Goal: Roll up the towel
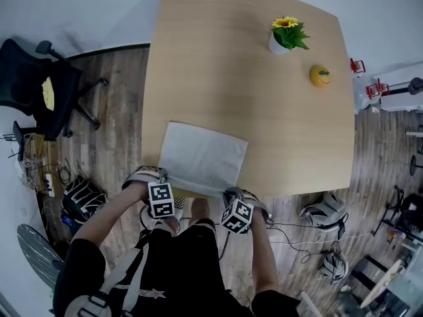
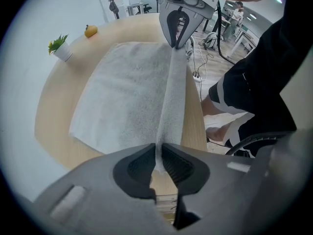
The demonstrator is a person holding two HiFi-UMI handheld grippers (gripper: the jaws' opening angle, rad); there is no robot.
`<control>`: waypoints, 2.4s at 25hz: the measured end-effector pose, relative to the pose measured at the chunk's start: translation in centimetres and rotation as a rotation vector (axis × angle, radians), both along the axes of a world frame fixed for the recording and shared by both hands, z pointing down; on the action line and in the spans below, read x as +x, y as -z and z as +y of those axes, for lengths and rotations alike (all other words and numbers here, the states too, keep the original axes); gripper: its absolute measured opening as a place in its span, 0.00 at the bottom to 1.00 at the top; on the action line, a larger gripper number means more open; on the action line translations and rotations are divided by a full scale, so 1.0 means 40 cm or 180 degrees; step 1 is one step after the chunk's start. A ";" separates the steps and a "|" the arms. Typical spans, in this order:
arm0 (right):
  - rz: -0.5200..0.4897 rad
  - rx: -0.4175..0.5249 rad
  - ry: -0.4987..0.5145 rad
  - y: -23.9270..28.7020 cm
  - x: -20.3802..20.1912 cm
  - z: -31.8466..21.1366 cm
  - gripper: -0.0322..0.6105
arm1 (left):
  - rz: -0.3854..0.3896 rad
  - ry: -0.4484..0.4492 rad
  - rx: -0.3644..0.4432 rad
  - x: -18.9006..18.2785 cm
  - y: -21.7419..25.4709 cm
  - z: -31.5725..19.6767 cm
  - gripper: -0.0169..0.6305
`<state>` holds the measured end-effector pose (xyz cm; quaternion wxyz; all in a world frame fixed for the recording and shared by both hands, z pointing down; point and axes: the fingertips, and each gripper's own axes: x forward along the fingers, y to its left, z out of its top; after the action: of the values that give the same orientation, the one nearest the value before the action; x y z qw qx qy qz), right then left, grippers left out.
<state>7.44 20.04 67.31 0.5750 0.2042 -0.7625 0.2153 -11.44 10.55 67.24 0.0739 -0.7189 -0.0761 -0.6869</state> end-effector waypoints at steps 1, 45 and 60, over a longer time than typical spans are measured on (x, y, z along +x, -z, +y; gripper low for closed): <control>0.0004 0.0002 -0.0008 -0.001 0.000 0.001 0.10 | 0.0008 0.0010 -0.0009 0.000 0.000 0.000 0.10; 0.0340 0.1055 -0.0323 0.125 -0.006 0.013 0.41 | 0.0618 0.0242 0.0703 -0.001 0.131 0.027 0.39; 0.0307 0.0856 -0.0183 0.033 -0.041 0.072 0.37 | 0.0430 0.0180 0.0503 -0.015 0.039 0.084 0.36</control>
<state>5.81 22.90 65.99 0.5720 0.3113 -0.7497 0.1176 -12.06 13.91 65.70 0.1158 -0.7575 0.0038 -0.6425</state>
